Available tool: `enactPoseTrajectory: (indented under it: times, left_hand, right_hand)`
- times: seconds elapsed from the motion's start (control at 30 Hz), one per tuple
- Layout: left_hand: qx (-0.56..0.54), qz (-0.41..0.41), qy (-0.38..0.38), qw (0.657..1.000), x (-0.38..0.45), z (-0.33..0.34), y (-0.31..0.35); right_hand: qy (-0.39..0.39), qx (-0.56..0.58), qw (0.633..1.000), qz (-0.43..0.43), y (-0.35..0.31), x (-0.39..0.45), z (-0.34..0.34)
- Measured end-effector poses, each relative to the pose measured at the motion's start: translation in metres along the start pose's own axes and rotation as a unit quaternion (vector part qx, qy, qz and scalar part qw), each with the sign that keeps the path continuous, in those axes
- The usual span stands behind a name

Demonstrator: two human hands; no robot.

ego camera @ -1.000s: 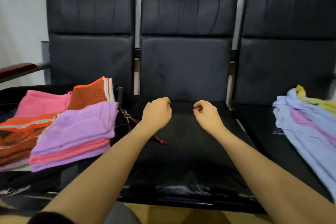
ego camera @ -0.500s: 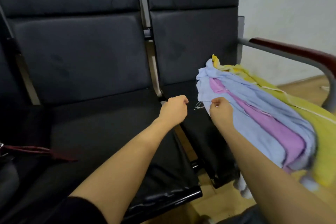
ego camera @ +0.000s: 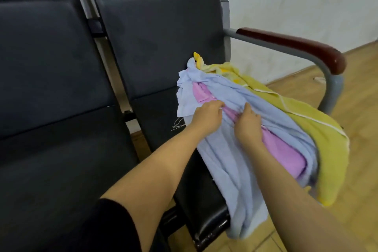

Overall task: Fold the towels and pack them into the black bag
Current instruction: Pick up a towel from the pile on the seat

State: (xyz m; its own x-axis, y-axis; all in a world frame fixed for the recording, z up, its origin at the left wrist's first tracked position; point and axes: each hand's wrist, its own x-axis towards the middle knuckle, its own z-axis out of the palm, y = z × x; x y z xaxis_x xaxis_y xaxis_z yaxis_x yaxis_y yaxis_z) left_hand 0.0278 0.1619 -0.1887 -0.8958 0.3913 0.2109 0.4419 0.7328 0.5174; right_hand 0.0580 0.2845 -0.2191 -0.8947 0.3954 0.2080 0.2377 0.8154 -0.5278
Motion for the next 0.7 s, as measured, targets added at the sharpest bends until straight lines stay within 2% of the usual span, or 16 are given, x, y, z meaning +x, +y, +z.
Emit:
enactPoseTrajectory:
  times: [0.13,0.3,0.43,0.53,0.6,0.7]
  left_hand:
    - [0.021,0.014,-0.024,0.999,0.019,0.020,0.003]
    - [0.038,-0.014,-0.052,0.998,0.031,0.030,0.002]
    - [0.029,-0.019,-0.050,0.998,0.033,0.029,0.003]
    - [0.033,-0.022,-0.029,0.999,0.024,0.025,-0.007]
    - [0.001,-0.044,0.026,0.999,0.017,0.018,-0.011]
    - [-0.099,-0.103,0.120,0.982,0.006,-0.007,-0.014]
  right_hand:
    - [-0.001,-0.020,1.000,0.018,0.002,0.009,0.000]
    - [0.011,-0.014,1.000,0.023,0.000,0.013,-0.003]
    - [0.009,0.050,0.998,0.040,-0.003,0.014,-0.010]
    - [0.069,0.113,0.991,-0.028,-0.013,0.010,-0.015]
    - [0.104,0.114,0.983,-0.105,-0.024,0.007,-0.020]
    - [0.104,0.066,0.974,-0.192,-0.039,0.003,-0.024]
